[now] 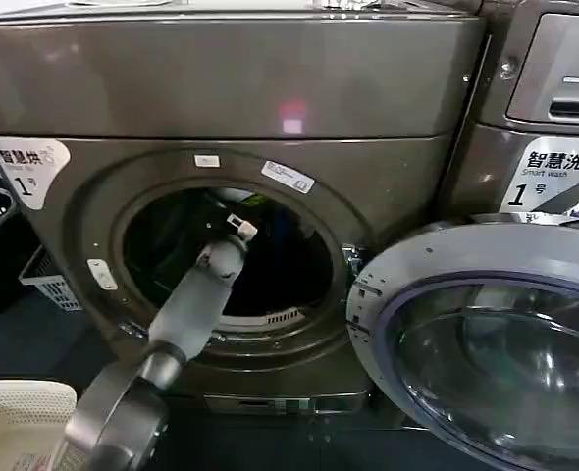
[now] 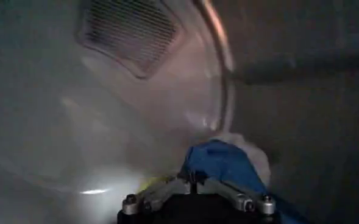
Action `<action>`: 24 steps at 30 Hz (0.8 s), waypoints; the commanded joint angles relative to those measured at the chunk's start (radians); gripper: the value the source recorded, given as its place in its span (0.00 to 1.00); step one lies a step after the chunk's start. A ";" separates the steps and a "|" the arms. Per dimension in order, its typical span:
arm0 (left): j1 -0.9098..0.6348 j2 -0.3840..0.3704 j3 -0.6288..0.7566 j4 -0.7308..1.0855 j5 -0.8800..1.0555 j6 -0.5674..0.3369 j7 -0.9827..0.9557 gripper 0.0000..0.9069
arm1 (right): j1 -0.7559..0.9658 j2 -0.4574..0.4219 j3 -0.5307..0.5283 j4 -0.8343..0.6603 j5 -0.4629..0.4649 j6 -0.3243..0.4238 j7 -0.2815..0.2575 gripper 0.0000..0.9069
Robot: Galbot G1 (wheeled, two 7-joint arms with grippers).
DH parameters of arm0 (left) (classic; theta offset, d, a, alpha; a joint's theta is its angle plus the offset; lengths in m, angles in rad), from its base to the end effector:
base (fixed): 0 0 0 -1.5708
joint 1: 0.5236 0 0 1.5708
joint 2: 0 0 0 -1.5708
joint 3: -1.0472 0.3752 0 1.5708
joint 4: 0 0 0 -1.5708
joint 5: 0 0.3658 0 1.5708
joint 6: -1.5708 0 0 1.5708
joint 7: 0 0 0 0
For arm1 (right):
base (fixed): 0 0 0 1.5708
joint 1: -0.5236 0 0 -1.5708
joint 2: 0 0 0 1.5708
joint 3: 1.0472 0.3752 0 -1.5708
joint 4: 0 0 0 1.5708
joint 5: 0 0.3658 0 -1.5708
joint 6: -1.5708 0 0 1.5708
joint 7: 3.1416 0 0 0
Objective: Grasp the clothes from the dryer.
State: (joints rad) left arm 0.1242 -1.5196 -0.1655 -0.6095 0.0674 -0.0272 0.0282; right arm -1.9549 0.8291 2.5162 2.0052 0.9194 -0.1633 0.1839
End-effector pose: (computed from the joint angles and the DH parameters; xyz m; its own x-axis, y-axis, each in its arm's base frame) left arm 0.6590 -0.0388 -0.2527 -0.9792 0.1943 0.0581 0.2019 0.9068 0.3701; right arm -0.0510 -0.3727 0.1325 -0.3516 0.5382 -0.7660 0.8930 0.4384 -0.1019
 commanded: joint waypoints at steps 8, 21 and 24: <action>0.033 -0.098 -0.207 -0.084 -0.175 -0.195 -0.240 0.00 | 0.006 -0.003 -0.010 -0.011 -0.001 -0.012 0.005 1.00; 0.122 -0.095 -0.204 -0.208 -0.169 -0.194 -0.254 0.00 | 0.005 0.016 -0.008 0.006 -0.003 -0.028 -0.007 1.00; 0.134 -0.094 -0.196 -0.228 -0.172 -0.188 -0.255 0.00 | 0.000 0.018 -0.007 0.007 0.002 -0.021 -0.006 1.00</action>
State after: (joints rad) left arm 0.2209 -1.6063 -0.3496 -0.7779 -0.0913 -0.2046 -0.2081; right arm -1.9511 0.8455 2.5087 2.0109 0.9186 -0.1876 0.1789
